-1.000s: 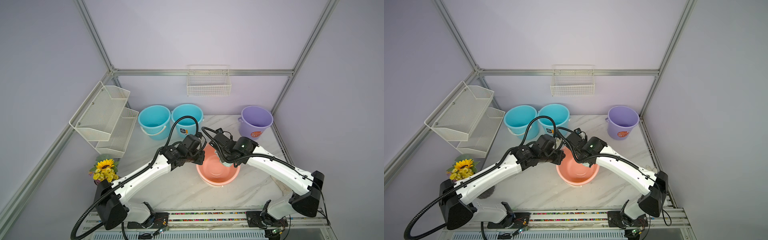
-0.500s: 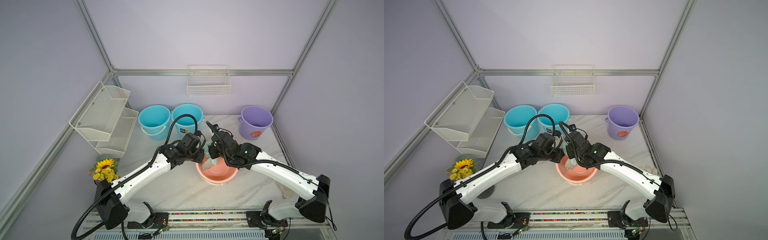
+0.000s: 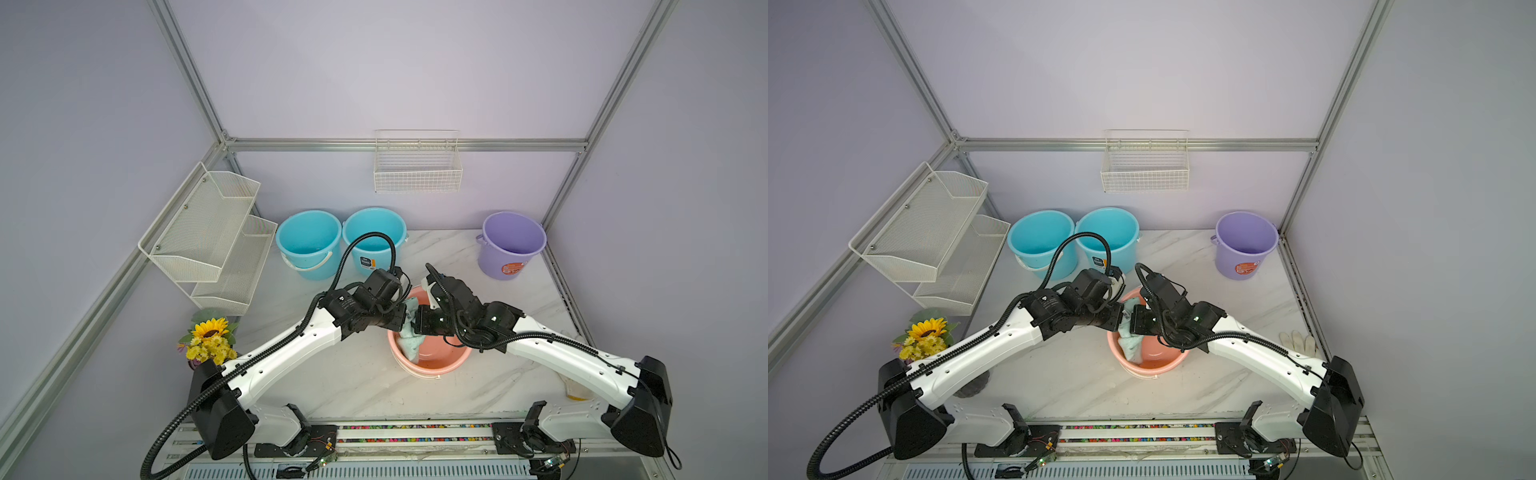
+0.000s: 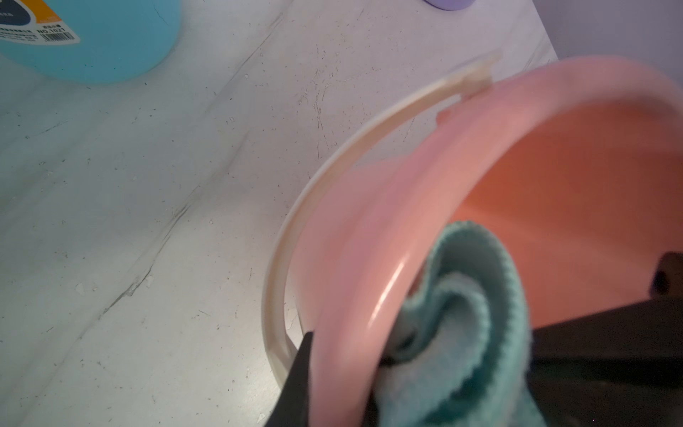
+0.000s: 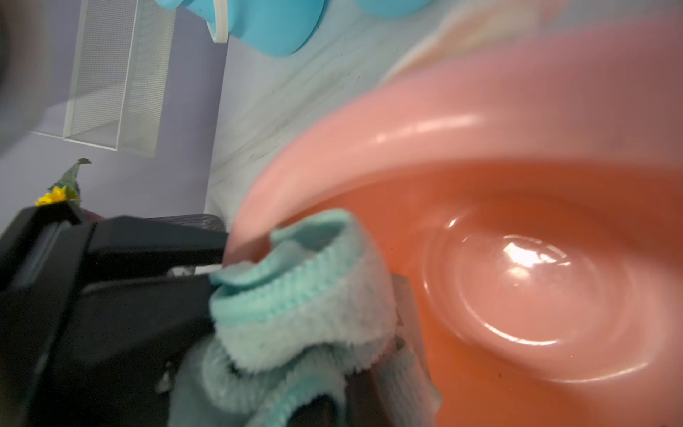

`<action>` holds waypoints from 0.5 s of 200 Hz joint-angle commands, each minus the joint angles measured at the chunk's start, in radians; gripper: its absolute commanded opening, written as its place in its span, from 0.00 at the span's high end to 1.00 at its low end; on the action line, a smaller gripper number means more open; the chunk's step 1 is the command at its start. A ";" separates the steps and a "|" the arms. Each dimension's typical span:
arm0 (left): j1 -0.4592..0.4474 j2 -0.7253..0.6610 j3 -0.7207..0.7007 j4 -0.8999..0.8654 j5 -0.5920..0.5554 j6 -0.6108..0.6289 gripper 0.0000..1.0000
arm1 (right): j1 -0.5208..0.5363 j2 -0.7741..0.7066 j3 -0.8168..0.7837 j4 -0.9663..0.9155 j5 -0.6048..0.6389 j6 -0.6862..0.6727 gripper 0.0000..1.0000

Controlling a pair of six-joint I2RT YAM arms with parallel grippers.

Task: Wipe the inside of the bucket with a cloth
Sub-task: Wipe the dirt from the inside of the bucket.

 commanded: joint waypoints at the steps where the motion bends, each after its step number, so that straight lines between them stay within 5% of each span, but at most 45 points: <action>1: -0.007 -0.044 0.025 0.096 -0.008 0.009 1.00 | 0.008 -0.039 -0.018 0.063 -0.173 0.100 1.00; 49: -0.002 -0.046 0.026 0.080 -0.031 0.008 1.00 | 0.008 -0.017 0.048 -0.290 -0.230 -0.061 1.00; 100: 0.010 -0.053 0.030 0.055 -0.054 0.007 1.00 | 0.009 0.094 0.262 -0.762 0.007 -0.289 1.00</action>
